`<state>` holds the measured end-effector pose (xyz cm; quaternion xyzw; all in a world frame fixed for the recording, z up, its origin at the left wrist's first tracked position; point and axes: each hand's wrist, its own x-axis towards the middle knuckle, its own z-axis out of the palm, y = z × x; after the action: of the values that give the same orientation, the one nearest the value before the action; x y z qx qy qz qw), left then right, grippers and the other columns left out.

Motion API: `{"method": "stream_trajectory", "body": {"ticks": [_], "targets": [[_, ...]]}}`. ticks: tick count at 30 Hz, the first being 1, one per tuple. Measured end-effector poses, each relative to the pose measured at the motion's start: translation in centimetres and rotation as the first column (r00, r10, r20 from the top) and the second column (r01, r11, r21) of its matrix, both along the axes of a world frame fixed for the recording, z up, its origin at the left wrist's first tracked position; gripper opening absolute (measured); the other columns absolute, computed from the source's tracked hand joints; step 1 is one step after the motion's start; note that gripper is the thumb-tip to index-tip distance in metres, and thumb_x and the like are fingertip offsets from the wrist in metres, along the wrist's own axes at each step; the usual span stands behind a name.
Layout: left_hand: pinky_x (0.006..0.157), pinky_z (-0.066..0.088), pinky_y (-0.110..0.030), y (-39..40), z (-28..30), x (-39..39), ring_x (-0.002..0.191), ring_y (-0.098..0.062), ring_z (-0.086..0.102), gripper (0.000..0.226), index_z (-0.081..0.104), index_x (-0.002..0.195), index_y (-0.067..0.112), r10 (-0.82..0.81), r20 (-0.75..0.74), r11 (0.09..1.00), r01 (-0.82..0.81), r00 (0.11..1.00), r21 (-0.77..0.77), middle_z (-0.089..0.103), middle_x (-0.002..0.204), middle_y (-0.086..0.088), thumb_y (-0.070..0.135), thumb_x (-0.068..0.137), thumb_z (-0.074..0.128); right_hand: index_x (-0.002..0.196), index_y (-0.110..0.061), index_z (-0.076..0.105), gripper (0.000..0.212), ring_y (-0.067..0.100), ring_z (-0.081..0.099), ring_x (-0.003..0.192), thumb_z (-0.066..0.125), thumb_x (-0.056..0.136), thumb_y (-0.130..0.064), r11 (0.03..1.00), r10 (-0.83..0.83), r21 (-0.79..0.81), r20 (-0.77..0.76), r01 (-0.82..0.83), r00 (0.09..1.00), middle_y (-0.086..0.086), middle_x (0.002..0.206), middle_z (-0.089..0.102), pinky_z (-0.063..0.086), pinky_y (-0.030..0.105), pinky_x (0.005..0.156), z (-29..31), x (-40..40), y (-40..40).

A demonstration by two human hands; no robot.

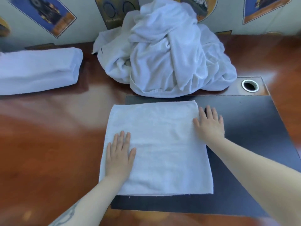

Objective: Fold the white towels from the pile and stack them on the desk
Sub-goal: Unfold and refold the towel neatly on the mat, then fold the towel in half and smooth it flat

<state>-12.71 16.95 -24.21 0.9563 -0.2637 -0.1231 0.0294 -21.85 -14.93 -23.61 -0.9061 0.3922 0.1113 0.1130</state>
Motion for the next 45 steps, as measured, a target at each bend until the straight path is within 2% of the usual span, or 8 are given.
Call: {"method": "stream_trajectory", "body": {"ticks": [6, 11, 15, 21, 23, 27, 31, 45], "targets": [[0.120, -0.010, -0.035, 4.9, 0.4, -0.8, 0.144, -0.011, -0.027, 0.067, -0.028, 0.146, 0.025, 0.069, -0.008, 0.997, -0.069, 0.998, 0.022, -0.032, 0.155, 0.007, 0.058, 0.089, -0.016, 0.157, -0.019, 0.004, 0.061, 0.018, -0.001, 0.151, 0.026, 0.104, -0.040, 0.999, -0.048, 0.002, 0.067, 0.048, 0.997, -0.001, 0.165, 0.001, 0.004, 0.037, 0.121, 0.3, -7.6, 8.3], [0.119, 0.016, -0.038, 5.8, 1.1, -1.7, 0.149, -0.022, 0.014, 0.063, 0.023, 0.155, 0.019, 0.150, -0.095, 0.943, -0.172, 0.984, -0.284, 0.014, 0.163, -0.001, 0.036, 0.100, 0.047, 0.139, -0.014, 0.047, 0.049, 0.026, 0.036, 0.133, 0.055, 0.096, -0.036, 0.933, -0.358, 0.056, 0.267, 0.356, 0.895, 0.005, 0.146, 0.042, 0.036, 0.043, 0.102, 1.0, -11.5, 13.3], [0.087, 0.048, -0.042, 8.2, 1.7, -2.0, 0.108, -0.026, 0.052, 0.046, 0.052, 0.127, 0.018, 0.390, -0.304, 0.767, -0.489, 0.869, -0.416, 0.051, 0.123, -0.002, 0.025, 0.085, 0.071, 0.108, -0.022, 0.048, 0.032, 0.017, 0.051, 0.083, 0.067, 0.084, -0.030, 0.721, -0.687, 0.380, 0.286, 0.579, 0.668, -0.007, 0.102, 0.050, 0.036, 0.033, 0.063, 1.5, -13.0, 14.5], [0.058, 0.047, -0.031, 11.4, 2.8, -3.4, 0.071, -0.012, 0.062, 0.020, 0.062, 0.084, 0.022, 0.291, -0.491, 0.885, -0.426, 0.821, -0.188, 0.066, 0.079, 0.007, 0.041, 0.088, 0.068, 0.091, -0.005, 0.064, 0.020, 0.022, 0.063, 0.072, 0.067, 0.087, -0.024, 0.437, -0.853, 0.753, 0.174, 0.492, 0.491, 0.009, 0.082, 0.067, 0.053, 0.035, 0.063, 0.9, -15.8, 15.1], [0.064, 0.056, -0.034, 11.2, 2.9, -4.8, 0.073, -0.012, 0.068, 0.012, 0.065, 0.086, 0.022, 0.347, -0.591, 0.763, -0.586, 0.728, -0.274, 0.070, 0.087, 0.004, 0.032, 0.090, 0.069, 0.093, -0.005, 0.064, 0.013, 0.024, 0.071, 0.083, 0.066, 0.088, -0.016, 0.263, -0.933, 0.894, 0.139, 0.363, 0.333, 0.009, 0.090, 0.072, 0.058, 0.032, 0.065, 1.0, -16.5, 15.2], [0.063, 0.054, -0.031, 10.6, 3.5, -7.4, 0.087, -0.026, 0.069, 0.013, 0.062, 0.093, 0.003, 0.373, -0.896, 0.117, -0.970, 0.241, -0.212, 0.067, 0.103, -0.015, 0.012, 0.089, 0.071, 0.101, -0.004, 0.061, 0.010, 0.022, 0.074, 0.083, 0.058, 0.091, -0.007, -0.013, -0.991, 0.995, -0.026, 0.099, 0.131, 0.006, 0.092, 0.076, 0.058, 0.031, 0.066, 1.0, -17.8, 16.1], [0.080, 0.052, -0.038, 9.1, 4.4, -10.9, 0.096, -0.029, 0.063, 0.025, 0.054, 0.116, 0.000, 0.216, -0.974, -0.156, -0.983, 0.062, -0.097, 0.062, 0.118, -0.015, 0.004, 0.093, 0.063, 0.103, -0.012, 0.061, 0.012, 0.023, 0.070, 0.093, 0.052, 0.095, -0.009, -0.159, -0.986, 0.984, -0.163, -0.075, -0.041, 0.007, 0.102, 0.074, 0.053, 0.036, 0.074, 1.3, -18.4, 17.0], [0.110, 0.040, -0.047, 5.8, 4.5, -17.1, 0.129, -0.032, 0.051, 0.027, 0.052, 0.127, 0.009, -0.155, -0.988, -0.435, -0.896, -0.023, 0.089, 0.056, 0.137, -0.014, 0.013, 0.101, 0.050, 0.129, -0.013, 0.047, 0.027, 0.029, 0.058, 0.104, 0.049, 0.102, -0.017, -0.257, -0.966, 0.963, -0.258, -0.076, -0.006, 0.011, 0.125, 0.060, 0.044, 0.045, 0.099, 1.4, -20.3, 17.9]]}}
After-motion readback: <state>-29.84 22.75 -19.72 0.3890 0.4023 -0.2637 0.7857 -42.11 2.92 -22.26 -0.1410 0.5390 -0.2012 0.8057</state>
